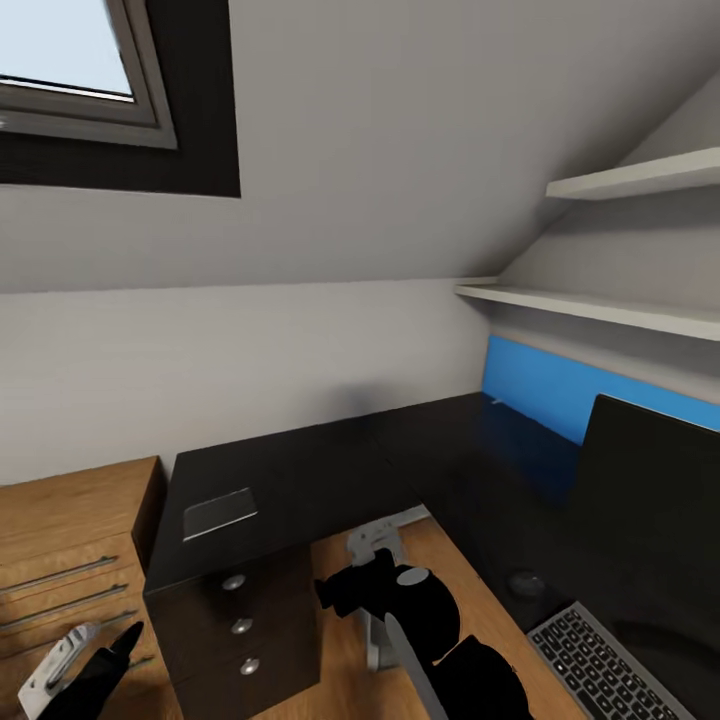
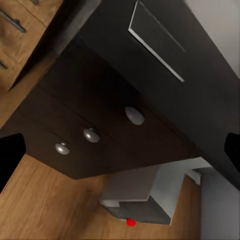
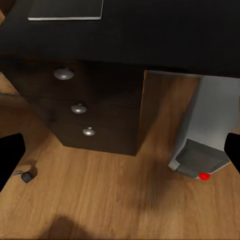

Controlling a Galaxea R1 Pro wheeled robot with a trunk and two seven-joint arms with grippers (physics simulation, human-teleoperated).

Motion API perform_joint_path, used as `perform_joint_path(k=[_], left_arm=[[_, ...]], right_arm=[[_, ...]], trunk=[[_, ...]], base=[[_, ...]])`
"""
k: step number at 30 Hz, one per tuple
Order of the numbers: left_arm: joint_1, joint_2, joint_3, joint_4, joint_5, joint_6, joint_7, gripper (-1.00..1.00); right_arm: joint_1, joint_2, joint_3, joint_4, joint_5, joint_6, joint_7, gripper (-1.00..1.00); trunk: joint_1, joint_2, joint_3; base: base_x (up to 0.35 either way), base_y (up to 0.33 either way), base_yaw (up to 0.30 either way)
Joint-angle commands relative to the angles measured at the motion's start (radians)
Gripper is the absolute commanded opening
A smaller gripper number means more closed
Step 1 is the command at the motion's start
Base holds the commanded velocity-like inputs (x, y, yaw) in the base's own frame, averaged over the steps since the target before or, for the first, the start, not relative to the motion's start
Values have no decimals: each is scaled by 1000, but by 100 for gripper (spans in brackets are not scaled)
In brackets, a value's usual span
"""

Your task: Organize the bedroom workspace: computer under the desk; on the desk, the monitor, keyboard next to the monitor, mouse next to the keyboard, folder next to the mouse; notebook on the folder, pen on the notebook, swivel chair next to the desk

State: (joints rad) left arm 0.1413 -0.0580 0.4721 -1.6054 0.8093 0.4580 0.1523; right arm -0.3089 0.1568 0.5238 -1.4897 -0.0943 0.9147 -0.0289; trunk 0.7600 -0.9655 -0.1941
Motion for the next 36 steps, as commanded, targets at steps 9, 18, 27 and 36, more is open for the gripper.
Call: perform_joint_path(k=[9, 18, 27, 36], left_arm=[[0, 2, 14, 9, 7, 4, 10, 100], [0, 3, 15, 17, 2, 4, 11, 100], [0, 5, 14, 25, 2, 3, 11, 100], [0, -1, 8, 37, -4, -10, 11, 100]], right_arm=[[-1, 0, 24, 15, -7, 4, -3, 100], [4, -3, 58, 21, -5, 4, -5, 100], [5, -2, 61, 22, -3, 4, -4, 100], [5, -5, 61, 22, -2, 4, -4, 100]], trunk=[[35, -64, -30], [69, -127, -58], [88, -162, -73], [88, -162, -73]], base=[[0, 0, 280], [0, 0, 280], [0, 0, 280], [0, 0, 258]])
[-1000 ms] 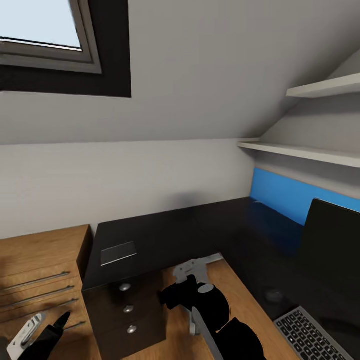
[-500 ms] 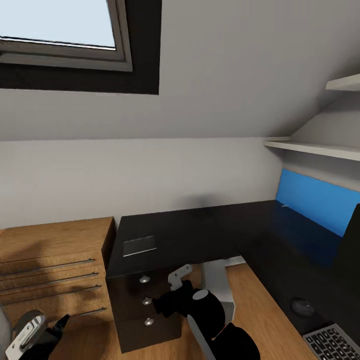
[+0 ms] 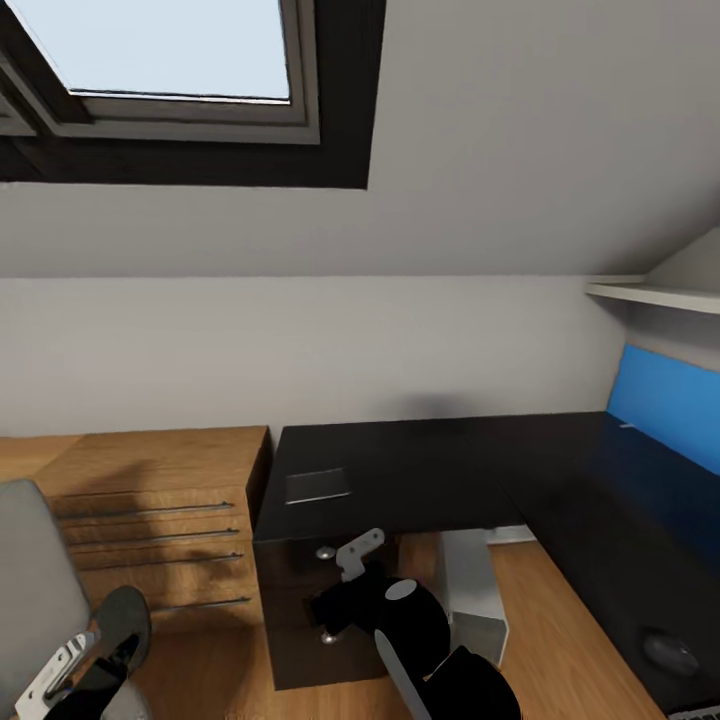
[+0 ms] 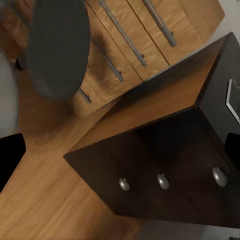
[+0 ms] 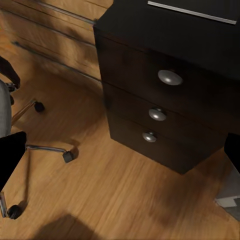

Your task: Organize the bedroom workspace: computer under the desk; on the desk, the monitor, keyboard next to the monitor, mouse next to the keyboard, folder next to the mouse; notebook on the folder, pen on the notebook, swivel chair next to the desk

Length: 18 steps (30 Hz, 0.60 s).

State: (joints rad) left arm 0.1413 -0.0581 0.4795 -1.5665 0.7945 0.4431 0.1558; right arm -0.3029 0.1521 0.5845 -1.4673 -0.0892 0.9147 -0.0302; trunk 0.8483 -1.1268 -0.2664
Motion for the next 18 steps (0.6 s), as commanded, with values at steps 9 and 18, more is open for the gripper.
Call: perform_joint_path(k=[9, 18], left_arm=[[0, 1, -5, 26, 6, 2, 8, 100], [0, 4, -7, 29, 6, 3, 3, 100]], right_arm=[[-1, -1, -2, 0, -8, 4, -2, 100], [-1, 0, -4, 1, -9, 4, -2, 100]], trunk=[[0, -1, -1], [0, -1, -1]], base=[[0, 0, 256], [0, 0, 249]])
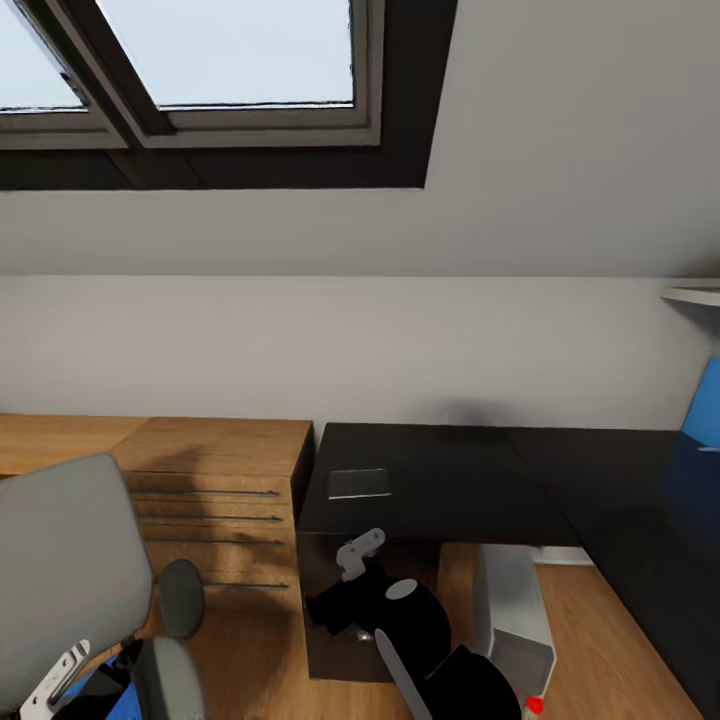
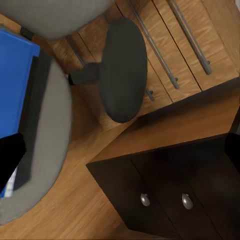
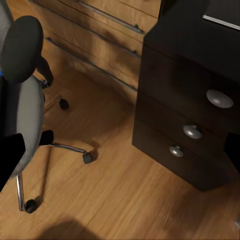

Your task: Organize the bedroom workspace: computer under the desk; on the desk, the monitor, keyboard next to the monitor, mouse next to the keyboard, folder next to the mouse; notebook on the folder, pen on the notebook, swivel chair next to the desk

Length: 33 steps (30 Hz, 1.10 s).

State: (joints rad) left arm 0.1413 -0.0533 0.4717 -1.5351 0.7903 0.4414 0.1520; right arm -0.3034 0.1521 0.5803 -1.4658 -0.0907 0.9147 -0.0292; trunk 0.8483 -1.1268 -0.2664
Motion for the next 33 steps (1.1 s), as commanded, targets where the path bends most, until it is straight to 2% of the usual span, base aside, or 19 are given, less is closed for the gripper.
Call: perform_joint_path(k=[1, 33], left_arm=[[0, 0, 1, -2, 10, 5, 7, 100], [0, 5, -3, 35, -5, 5, 12, 100]], right_arm=[[-1, 0, 1, -1, -7, 4, -3, 100], [-6, 3, -7, 35, -13, 6, -1, 100]], trunk=[[0, -1, -1], [0, -1, -1]], base=[[0, 0, 244], [0, 3, 263]])
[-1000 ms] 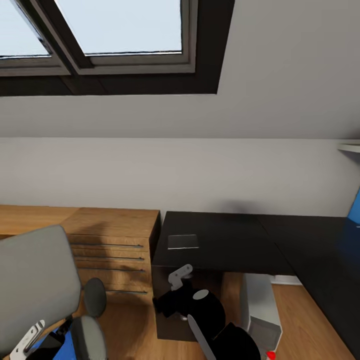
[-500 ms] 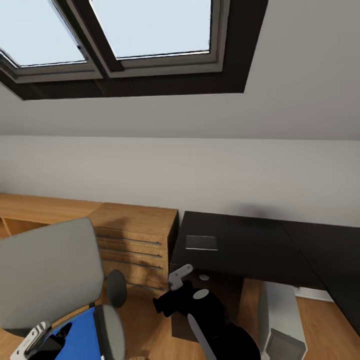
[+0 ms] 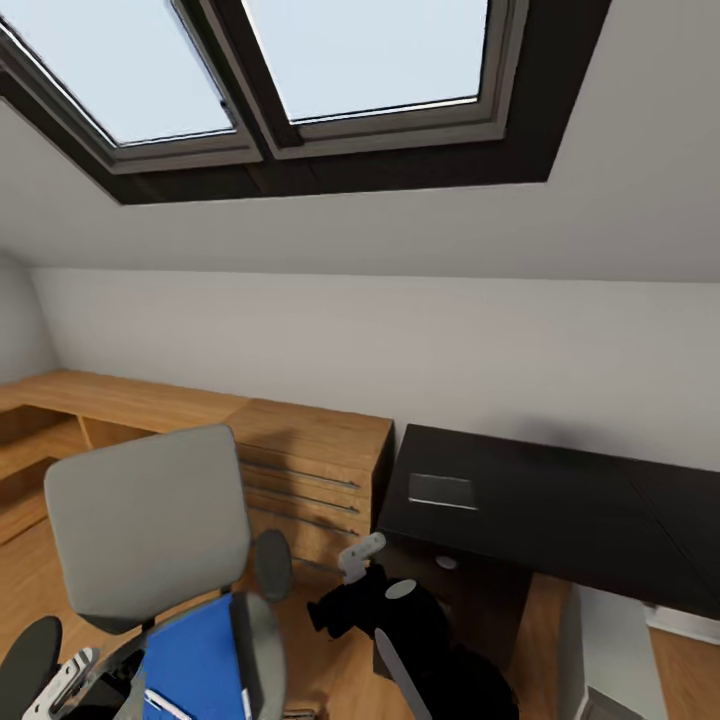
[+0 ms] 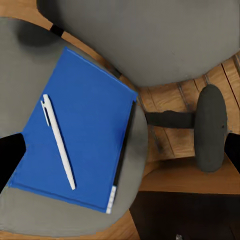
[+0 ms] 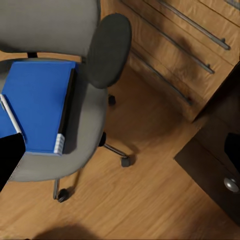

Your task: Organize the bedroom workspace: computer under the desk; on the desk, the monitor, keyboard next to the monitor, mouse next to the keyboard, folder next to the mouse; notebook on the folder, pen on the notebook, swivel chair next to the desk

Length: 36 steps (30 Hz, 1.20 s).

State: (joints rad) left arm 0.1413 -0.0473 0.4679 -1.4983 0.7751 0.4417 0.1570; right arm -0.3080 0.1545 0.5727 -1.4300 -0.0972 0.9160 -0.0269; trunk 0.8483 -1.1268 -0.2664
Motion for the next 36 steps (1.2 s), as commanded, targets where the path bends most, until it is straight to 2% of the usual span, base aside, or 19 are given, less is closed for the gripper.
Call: perform_joint_path(k=[1, 5, 6, 7, 9, 18, 23, 27, 28, 29, 30, 31, 36], left_arm=[[0, 0, 1, -1, 10, 5, 7, 100], [0, -1, 1, 0, -1, 5, 7, 100], [0, -2, 1, 0, -16, 5, 4, 100], [0, -8, 1, 0, -52, 5, -2, 100], [0, -9, 1, 0, -61, 5, -3, 100], [0, -7, -2, 0, -69, 18, -7, 100], [1, -4, 19, -12, -52, 56, -5, 100], [10, -3, 37, -28, -44, 92, -5, 100], [14, -2, 51, -30, -42, 96, -2, 100], [16, -4, 113, -33, -11, 105, -4, 100], [16, -4, 127, -34, 11, 107, -5, 100], [16, -4, 136, -35, 29, 107, -6, 100], [17, -5, 147, -34, 55, 104, 1, 100]], right_arm=[[-2, 1, 0, 6, -7, 4, -3, 100], [-3, 2, 0, 30, -8, 2, -4, 100], [-4, 3, 0, 36, -8, 2, -4, 100], [-8, 3, 0, 56, -7, 2, -5, 100], [-19, 3, 0, 71, -8, 1, -4, 100], [-53, 3, -1, 118, -11, 0, -2, 100], [-61, 4, -1, 138, -11, 0, 2, 100], [-123, 5, -2, 251, -15, -8, 4, 100], [-139, 5, -2, 283, -16, -10, 4, 100], [-162, 20, -2, 351, -16, -23, 5, 100], [-172, 20, -2, 392, -16, -44, 5, 100], [-184, 20, -2, 436, -16, -77, 4, 100], [-216, 20, -1, 545, -18, -159, 1, 100]], trunk=[[0, -1, -1], [0, -1, -1], [0, -1, -1], [0, -1, -1], [0, -1, -1], [0, -1, -1], [0, -1, -1], [0, -1, -1], [0, -1, -1], [0, -1, -1], [4, -8, -4], [8, -15, -7], [27, -50, -23]], base=[[0, 146, 257], [0, 208, 267], [0, 254, 272], [0, 273, 261], [0, 216, 260], [0, 59, 273], [0, 2, 257], [0, 0, 253], [0, 0, 252], [0, 0, 252], [0, 0, 252], [0, 0, 252], [0, 0, 262]])
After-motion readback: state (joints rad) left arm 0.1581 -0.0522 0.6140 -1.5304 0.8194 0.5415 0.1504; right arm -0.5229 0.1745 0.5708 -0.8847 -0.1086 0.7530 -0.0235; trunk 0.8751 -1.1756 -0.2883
